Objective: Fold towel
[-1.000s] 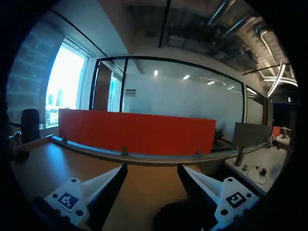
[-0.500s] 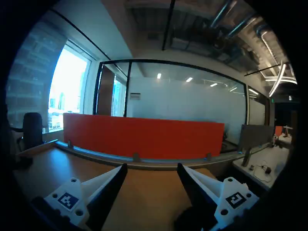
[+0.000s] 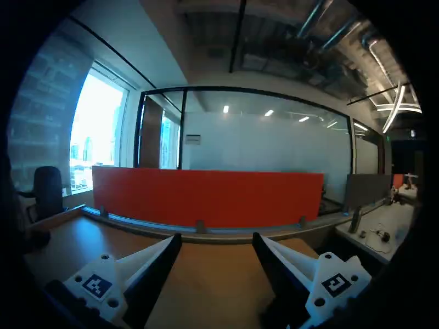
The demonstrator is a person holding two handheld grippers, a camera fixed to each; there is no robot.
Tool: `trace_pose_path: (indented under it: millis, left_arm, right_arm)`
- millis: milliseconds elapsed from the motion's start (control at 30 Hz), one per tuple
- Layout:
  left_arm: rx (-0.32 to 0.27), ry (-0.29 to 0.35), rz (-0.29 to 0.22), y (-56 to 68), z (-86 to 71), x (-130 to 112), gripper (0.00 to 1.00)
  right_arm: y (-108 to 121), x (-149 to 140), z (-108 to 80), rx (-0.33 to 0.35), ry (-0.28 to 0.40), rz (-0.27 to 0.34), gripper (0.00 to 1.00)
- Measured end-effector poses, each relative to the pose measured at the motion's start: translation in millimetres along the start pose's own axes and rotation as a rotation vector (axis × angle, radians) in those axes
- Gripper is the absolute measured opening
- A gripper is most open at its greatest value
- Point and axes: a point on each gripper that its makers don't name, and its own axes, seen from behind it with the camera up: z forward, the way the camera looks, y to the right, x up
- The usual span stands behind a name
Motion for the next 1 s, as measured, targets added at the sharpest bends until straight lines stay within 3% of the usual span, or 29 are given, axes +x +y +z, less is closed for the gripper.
trace_pose_path:
  millis: [567, 1000]
  left_arm:
    - [0.014, -0.01, -0.023, -5.0, 0.4, -25, 0.93]
    - [0.009, 0.003, 0.006, -0.8, 3.5, -68, 0.92]
  right_arm:
    - [-18, 4, -1.3, 0.014, -0.005, 0.055, 1.0]
    - [-27, -9, -10.8, 0.014, -0.006, 0.06, 1.0]
